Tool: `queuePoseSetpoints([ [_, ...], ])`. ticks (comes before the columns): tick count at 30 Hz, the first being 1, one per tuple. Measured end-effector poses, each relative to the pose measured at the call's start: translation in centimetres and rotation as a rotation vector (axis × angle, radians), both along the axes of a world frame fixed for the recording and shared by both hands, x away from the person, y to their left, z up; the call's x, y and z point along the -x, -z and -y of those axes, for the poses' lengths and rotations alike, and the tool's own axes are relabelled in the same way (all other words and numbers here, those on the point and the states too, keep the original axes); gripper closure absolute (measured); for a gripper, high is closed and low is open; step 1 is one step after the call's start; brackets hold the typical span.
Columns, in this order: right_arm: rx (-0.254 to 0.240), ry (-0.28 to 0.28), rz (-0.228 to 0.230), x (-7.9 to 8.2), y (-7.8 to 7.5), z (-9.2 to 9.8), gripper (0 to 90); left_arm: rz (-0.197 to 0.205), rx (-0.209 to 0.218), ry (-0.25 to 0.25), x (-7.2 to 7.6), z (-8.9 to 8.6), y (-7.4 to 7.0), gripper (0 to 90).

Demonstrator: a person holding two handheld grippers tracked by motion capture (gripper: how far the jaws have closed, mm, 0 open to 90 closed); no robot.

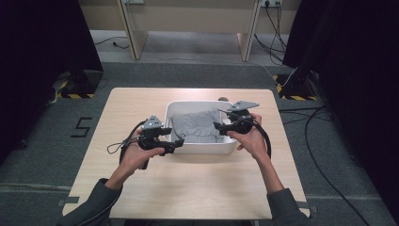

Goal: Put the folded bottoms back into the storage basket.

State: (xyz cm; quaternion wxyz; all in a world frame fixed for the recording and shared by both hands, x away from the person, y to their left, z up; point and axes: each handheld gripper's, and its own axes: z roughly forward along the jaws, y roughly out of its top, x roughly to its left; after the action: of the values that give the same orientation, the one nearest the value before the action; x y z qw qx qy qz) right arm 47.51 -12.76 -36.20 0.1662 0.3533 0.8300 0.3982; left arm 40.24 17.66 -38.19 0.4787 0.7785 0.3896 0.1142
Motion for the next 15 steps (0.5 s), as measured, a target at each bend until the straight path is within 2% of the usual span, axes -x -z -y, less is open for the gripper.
queuePoseSetpoints([
  [8,0.016,-0.005,0.026,1.3,0.3,0.4,32.6,0.022,-0.002,0.014,1.6,0.0,0.7,25.6],
  [15,-0.006,-0.016,0.024,2.6,0.7,0.7,32.1,0.029,0.018,0.022,2.6,-0.1,1.0,25.5],
])
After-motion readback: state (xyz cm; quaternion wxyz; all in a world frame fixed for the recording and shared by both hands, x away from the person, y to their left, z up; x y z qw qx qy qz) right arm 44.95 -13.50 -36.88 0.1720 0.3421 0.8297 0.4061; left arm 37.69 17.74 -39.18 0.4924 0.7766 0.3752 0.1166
